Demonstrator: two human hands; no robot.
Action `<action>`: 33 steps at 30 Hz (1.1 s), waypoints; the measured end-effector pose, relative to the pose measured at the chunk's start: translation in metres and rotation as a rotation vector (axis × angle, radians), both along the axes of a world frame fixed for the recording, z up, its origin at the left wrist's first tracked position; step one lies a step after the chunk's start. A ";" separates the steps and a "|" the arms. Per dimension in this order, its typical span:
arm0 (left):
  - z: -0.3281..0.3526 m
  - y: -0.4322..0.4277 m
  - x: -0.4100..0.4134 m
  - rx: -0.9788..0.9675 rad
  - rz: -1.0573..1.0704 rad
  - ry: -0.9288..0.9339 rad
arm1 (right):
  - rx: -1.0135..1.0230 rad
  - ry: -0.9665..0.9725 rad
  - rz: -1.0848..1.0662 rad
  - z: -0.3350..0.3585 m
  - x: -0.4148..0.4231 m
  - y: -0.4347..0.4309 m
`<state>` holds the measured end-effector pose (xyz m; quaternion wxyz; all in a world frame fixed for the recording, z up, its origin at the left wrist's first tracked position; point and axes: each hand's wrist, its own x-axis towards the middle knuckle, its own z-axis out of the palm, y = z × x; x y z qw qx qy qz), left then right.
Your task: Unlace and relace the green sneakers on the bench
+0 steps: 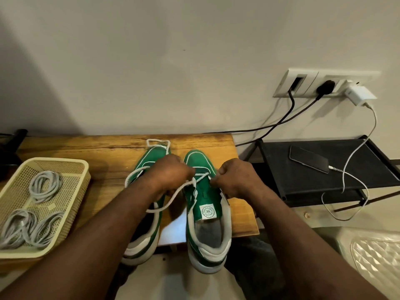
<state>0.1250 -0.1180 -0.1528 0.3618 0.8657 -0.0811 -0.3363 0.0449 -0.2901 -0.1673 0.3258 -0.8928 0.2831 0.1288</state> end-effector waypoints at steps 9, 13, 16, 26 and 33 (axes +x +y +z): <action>0.052 0.007 0.008 -0.744 0.158 -0.256 | -0.102 -0.154 0.019 0.006 0.004 0.007; 0.056 0.001 -0.005 -0.748 -0.084 -0.313 | 0.168 -0.604 0.064 0.038 0.006 0.020; 0.056 -0.002 -0.006 -0.795 -0.101 -0.305 | 0.176 -0.707 0.036 0.039 0.010 0.024; 0.056 0.003 -0.003 -0.750 -0.061 -0.356 | -0.004 -0.522 0.116 0.036 0.002 -0.004; 0.053 -0.001 -0.003 -0.673 -0.141 -0.234 | -0.076 -0.810 0.279 0.043 0.003 0.007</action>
